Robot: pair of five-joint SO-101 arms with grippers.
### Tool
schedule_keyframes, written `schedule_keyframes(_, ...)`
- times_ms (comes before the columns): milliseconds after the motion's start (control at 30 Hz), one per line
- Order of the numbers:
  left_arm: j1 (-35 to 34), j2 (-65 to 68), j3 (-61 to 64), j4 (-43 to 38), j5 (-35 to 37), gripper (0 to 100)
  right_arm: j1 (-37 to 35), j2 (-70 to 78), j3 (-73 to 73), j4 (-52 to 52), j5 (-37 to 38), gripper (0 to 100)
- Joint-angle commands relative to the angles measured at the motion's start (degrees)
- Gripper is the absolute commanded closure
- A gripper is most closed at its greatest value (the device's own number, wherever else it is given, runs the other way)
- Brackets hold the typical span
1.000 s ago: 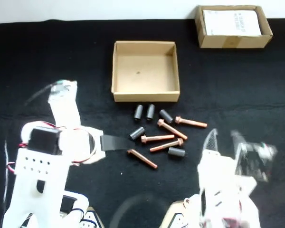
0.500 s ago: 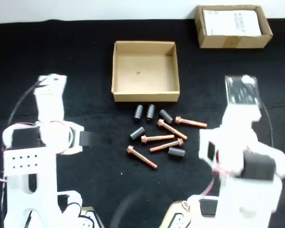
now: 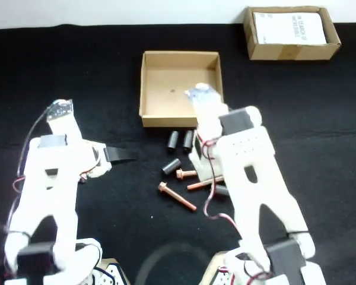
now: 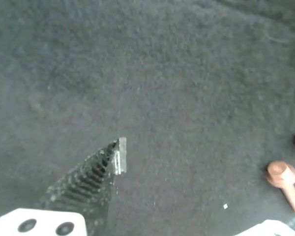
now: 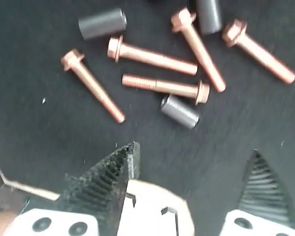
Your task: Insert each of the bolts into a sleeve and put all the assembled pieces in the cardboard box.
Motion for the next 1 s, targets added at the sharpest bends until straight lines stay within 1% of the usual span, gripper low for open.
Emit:
schedule_keyframes(0,0.6,4.1,-2.2,-2.7,0.5,46,0.0,5.1,-6.7,-1.8,0.9,81.3)
schedule_keyframes(67,0.6,5.8,-2.2,-3.7,0.4,46,0.0,8.9,-9.3,-2.5,1.1,85.8)
schedule_keyframes(100,0.6,6.6,-2.2,-4.2,0.4,46,0.0,10.7,-10.4,-2.8,2.2,86.5)
schedule_keyframes(200,0.6,7.8,-2.3,-5.2,0.4,46,0.0,15.7,-13.8,-3.0,4.9,86.5)
schedule_keyframes(300,0.9,8.1,-2.3,-6.2,0.4,46,0.1,20.2,-15.8,-4.4,5.3,86.5)
schedule_keyframes(433,1.8,8.5,-2.3,-6.3,0.4,46,1.5,24.8,-15.8,-6.3,5.6,86.5)
schedule_keyframes(500,1.8,8.6,-2.3,-6.3,0.4,46,3.2,26.7,-15.8,-7.9,8.0,86.5)
schedule_keyframes(633,1.8,8.6,-2.2,-7.5,0.4,46,5.4,29.0,-16.1,-10.6,9.7,86.5)
schedule_keyframes(800,1.8,8.7,-2.2,-7.6,0.4,46,5.5,29.8,-16.2,-12.7,12.4,86.5)
schedule_keyframes(967,1.8,8.7,-2.2,-7.7,0.3,46,5.5,29.9,-16.2,-16.1,17.2,86.5)
